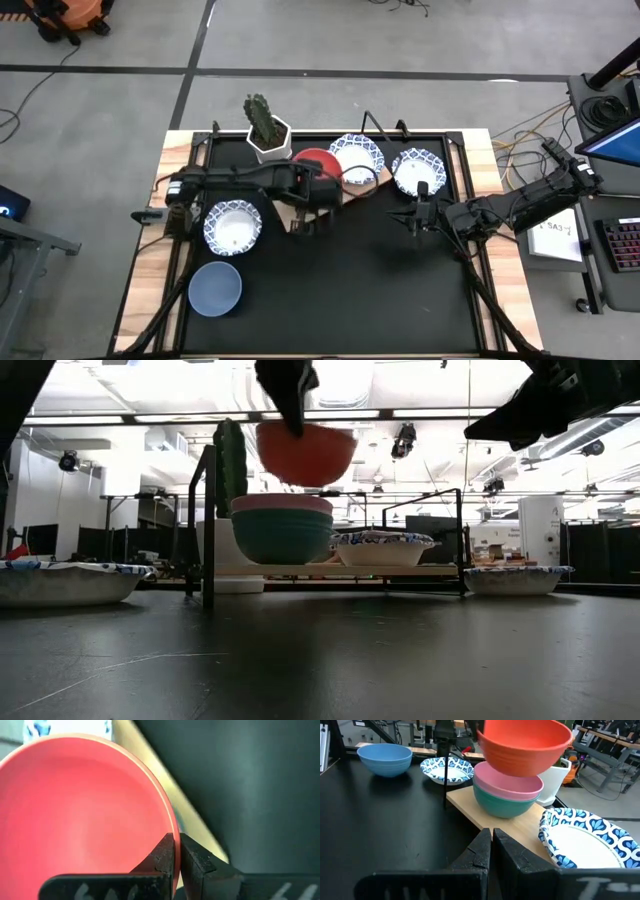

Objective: Place and stack bowls onto a shelf
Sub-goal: Stack the orange bowl on top of the pink bowl on the shelf

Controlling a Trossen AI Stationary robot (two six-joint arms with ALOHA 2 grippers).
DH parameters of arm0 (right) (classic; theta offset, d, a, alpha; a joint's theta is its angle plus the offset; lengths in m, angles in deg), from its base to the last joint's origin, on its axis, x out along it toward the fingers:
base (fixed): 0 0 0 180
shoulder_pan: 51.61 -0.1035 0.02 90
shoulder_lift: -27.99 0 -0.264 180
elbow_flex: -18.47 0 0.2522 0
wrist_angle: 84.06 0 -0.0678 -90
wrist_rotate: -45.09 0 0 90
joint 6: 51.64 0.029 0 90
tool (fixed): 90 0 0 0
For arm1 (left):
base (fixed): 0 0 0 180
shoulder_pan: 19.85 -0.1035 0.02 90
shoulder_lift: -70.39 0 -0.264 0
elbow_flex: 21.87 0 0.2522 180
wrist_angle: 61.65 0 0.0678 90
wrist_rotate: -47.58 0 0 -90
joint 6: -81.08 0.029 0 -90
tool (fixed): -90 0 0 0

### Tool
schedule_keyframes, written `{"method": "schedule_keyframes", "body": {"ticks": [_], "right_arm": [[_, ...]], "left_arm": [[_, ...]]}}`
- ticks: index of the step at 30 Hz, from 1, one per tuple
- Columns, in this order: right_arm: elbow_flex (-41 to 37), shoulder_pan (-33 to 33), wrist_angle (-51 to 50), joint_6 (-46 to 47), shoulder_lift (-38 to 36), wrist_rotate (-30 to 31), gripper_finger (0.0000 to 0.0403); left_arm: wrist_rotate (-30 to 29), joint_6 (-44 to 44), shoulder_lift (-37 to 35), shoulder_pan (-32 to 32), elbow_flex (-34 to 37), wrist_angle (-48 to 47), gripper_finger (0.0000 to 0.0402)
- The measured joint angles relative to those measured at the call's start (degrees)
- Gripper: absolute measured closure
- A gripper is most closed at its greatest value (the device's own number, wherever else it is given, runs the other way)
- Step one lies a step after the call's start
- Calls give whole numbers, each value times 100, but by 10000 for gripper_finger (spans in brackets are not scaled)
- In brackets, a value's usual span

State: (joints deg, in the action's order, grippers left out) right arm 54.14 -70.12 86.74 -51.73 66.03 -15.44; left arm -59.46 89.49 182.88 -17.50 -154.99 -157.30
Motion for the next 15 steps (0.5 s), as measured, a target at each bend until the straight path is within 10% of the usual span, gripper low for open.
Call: {"method": "schedule_keyframes", "body": {"ticks": [15], "right_arm": [[0, 0, -2, -18, 0, 2, 394]], "left_arm": [[3, -426, -1315, -210, 2347, 1751, 401]]}}
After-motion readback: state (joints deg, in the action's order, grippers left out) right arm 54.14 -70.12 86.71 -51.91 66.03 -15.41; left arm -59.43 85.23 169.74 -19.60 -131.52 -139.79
